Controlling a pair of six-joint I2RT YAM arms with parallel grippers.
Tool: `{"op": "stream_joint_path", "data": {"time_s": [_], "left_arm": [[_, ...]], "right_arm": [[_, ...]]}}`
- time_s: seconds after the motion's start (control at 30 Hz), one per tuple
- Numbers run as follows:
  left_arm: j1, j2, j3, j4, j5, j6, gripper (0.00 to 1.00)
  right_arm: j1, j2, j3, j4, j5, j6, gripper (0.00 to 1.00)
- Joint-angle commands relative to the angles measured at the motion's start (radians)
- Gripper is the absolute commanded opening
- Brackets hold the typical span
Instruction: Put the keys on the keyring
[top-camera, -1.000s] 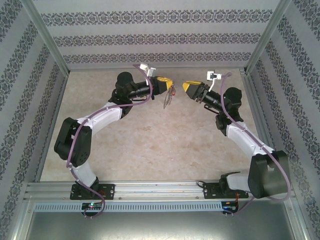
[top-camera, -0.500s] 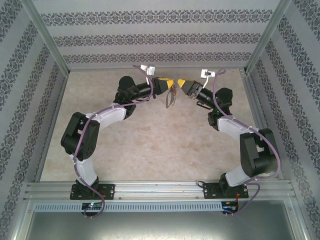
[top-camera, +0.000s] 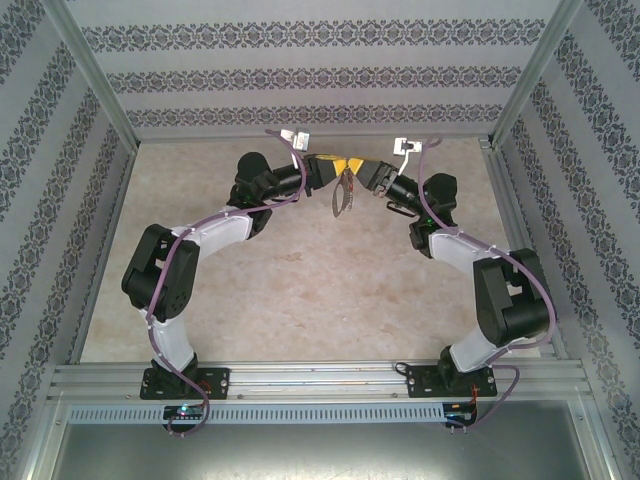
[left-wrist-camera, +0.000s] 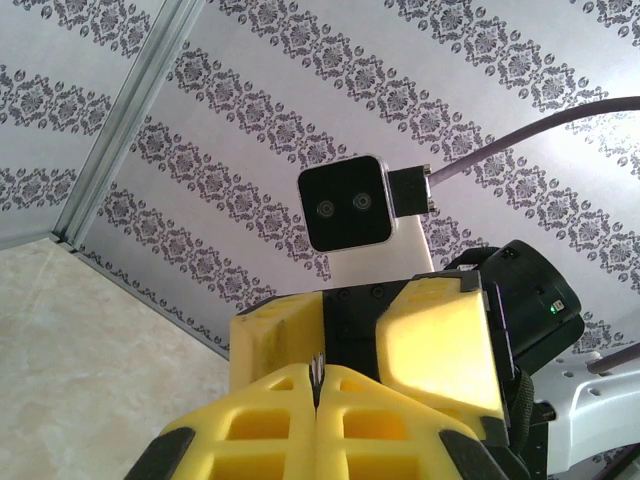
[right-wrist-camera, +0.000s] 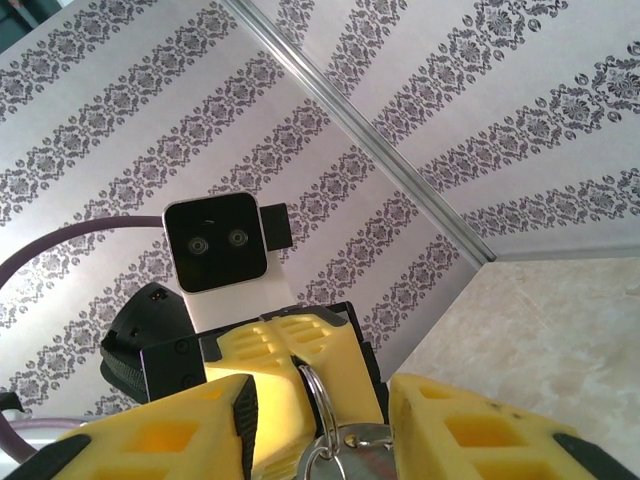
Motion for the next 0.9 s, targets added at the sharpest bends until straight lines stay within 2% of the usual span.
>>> {"op": "stream_joint_path", "data": {"time_s": [0.0,0.37,0.43,0.57,0.63,0.73,0.87], "left_arm": [[-0.003,0.006,0.014,0.083,-0.001,-0.011,0.0],[-0.003,0.013,0.022,0.083,0.001,-0.01,0.0],[-0.003,0.015,0.025,0.083,0.001,-0.01,0.0],[-0.001,0.016,0.027,0.082,0.006,-0.006,0.0],[0.007,0.009,0.025,0.072,0.006,0.005,0.06],[0.036,-0.015,0.007,0.068,0.014,0.022,0.24],[0.078,-0.044,0.003,0.004,0.047,0.072,0.36]], "right_arm": [[0.013,0.015,0.036,0.05,-0.011,0.006,0.38],[0.018,0.029,0.04,0.054,-0.032,0.011,0.09],[0.019,0.028,0.041,0.054,-0.039,0.011,0.01],[0.013,0.026,0.042,0.039,-0.043,-0.003,0.0],[0.0,0.021,0.044,0.008,-0.045,-0.018,0.0],[-0.03,0.0,0.054,-0.092,-0.055,-0.078,0.0],[-0.061,-0.033,0.093,-0.293,-0.078,-0.21,0.0]]}}
